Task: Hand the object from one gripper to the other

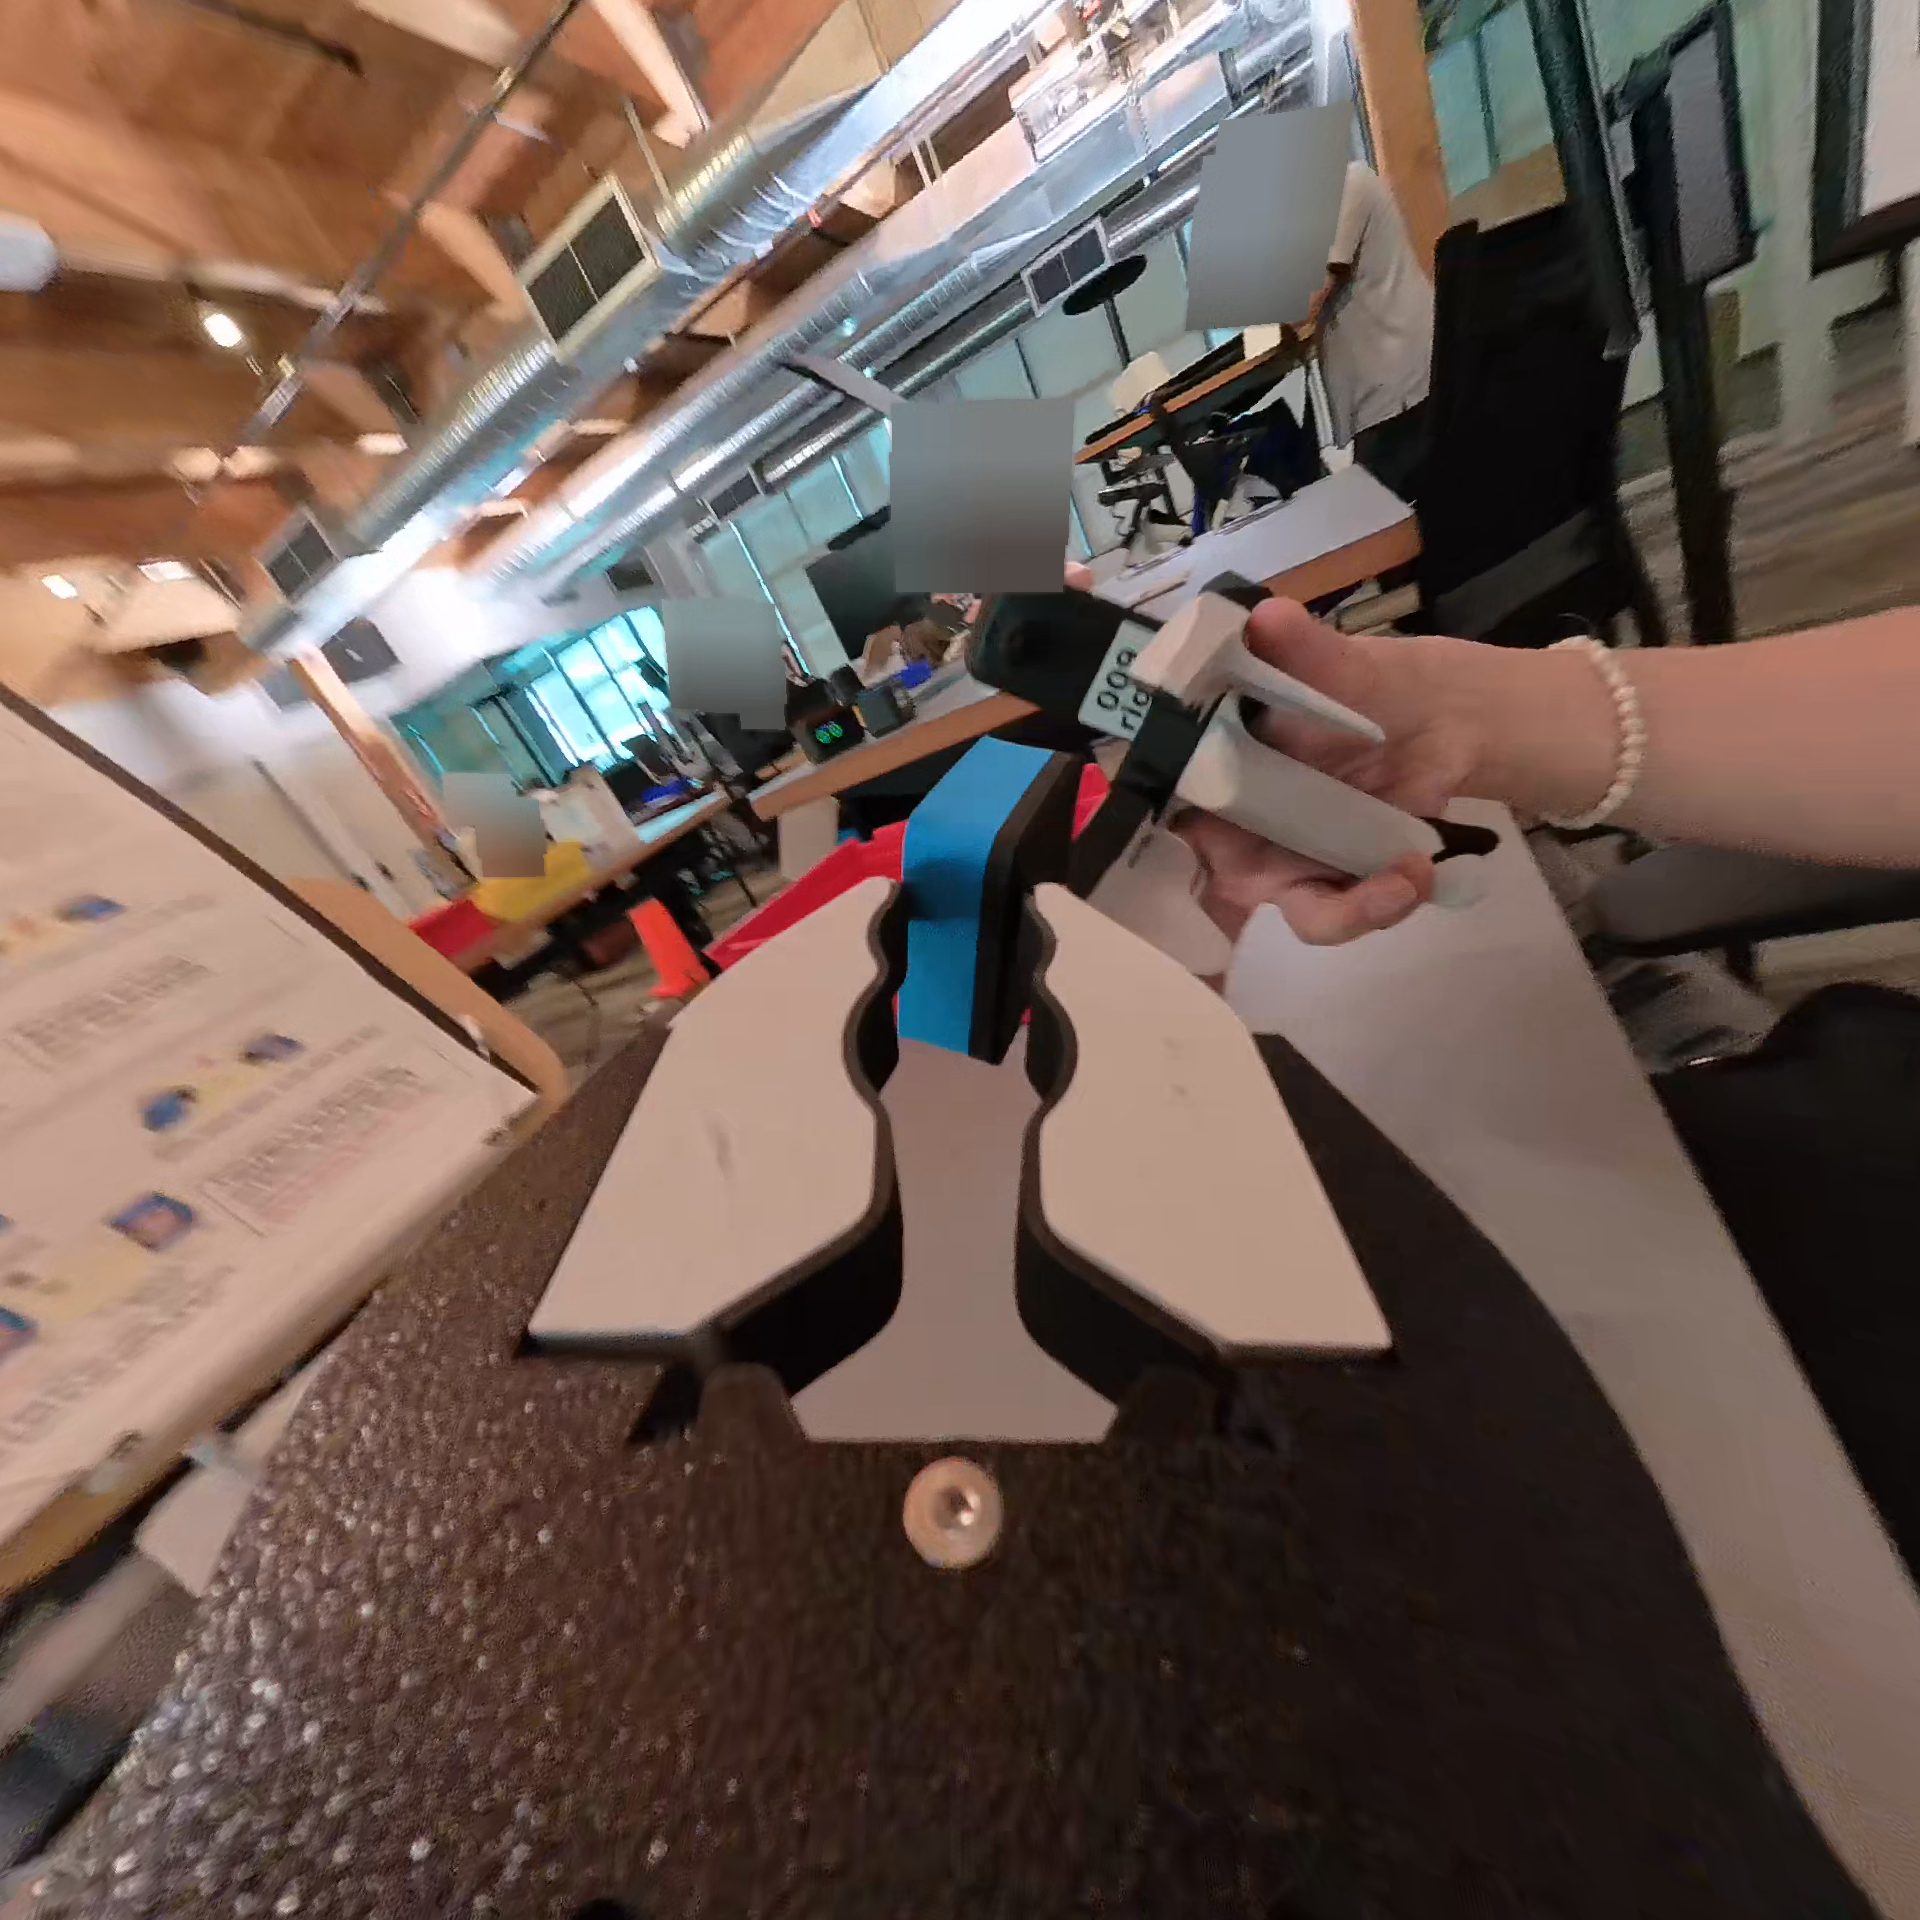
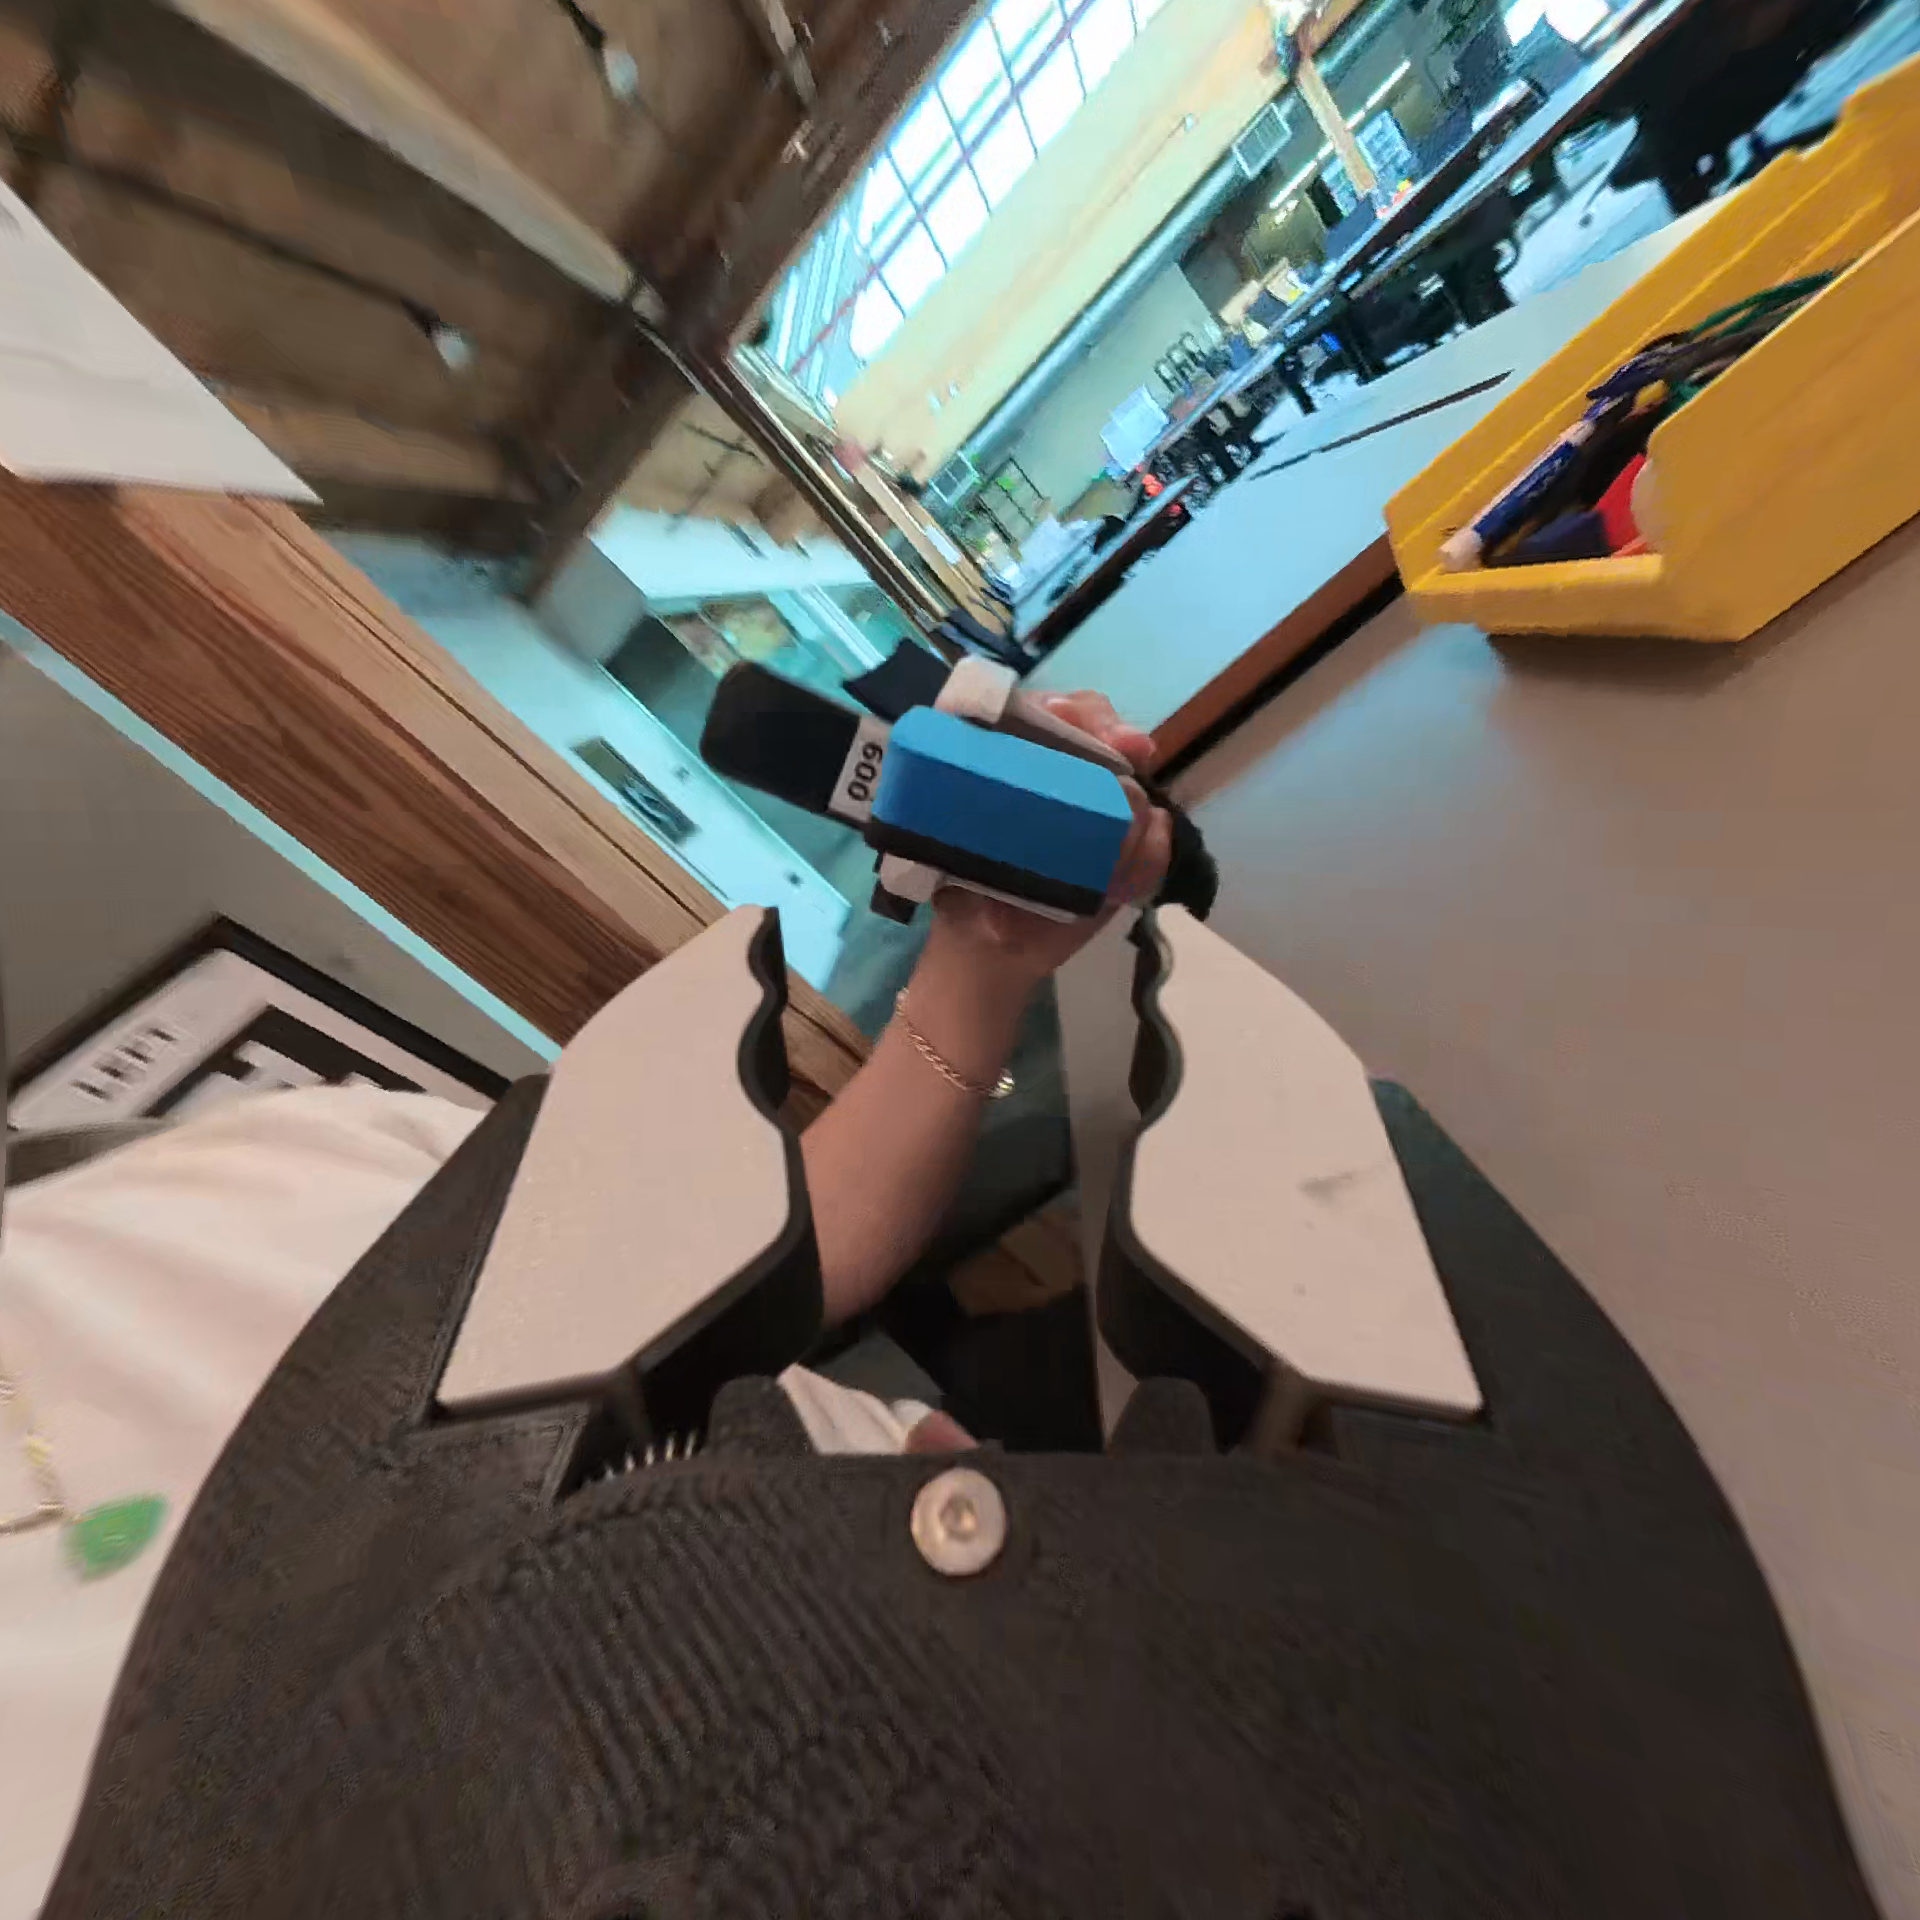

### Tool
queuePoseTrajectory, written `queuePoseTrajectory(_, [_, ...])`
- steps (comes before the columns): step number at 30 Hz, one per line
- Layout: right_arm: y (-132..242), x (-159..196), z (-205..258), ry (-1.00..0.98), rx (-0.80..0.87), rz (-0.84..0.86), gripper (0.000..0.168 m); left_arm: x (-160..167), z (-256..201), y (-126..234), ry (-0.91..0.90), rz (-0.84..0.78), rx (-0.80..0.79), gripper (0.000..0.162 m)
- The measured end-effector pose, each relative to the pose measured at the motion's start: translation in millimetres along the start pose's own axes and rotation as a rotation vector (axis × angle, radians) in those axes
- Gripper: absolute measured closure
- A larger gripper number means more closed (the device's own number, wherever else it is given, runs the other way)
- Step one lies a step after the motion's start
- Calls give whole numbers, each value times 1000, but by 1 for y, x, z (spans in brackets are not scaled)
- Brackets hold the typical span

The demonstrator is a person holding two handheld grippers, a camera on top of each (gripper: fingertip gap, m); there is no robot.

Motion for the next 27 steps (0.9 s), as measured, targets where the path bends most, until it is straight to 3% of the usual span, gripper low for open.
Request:
queuePoseTrajectory(6, [-8,8,-5,-188,-84,-18,104,-1,-11,-6,-124,-25,35,142])
queuePoseTrajectory(16, [-11,9,-14,-165,-48,-31,114,12,-18,-14,-184,60,48,142])
queuePoseTrajectory(18, [-11,8,-14,-112,-49,-33,114,12,-18,-14,-138,60,42,140])
queuePoseTrajectory(20, [-11,4,-15,-25,-39,-42,114,9,-18,-16,-52,49,45,127])
queuePoseTrajectory(23, [-4,-4,-13,197,-4,-50,114,6,-15,-18,206,60,52,100])
queuePoseTrajectory(27, [4,-2,6,520,-84,4,114,5,-21,-21,473,91,143,91])
Point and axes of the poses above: each gripper's, where its closed fingertips meet, y back along the fingers, x out of its underside, z = x × y across the jaws, the point moved 3 cm from there along y, back along the fingers, and after that the axes turned 5 degrees about -z, right-handed, at the moved point
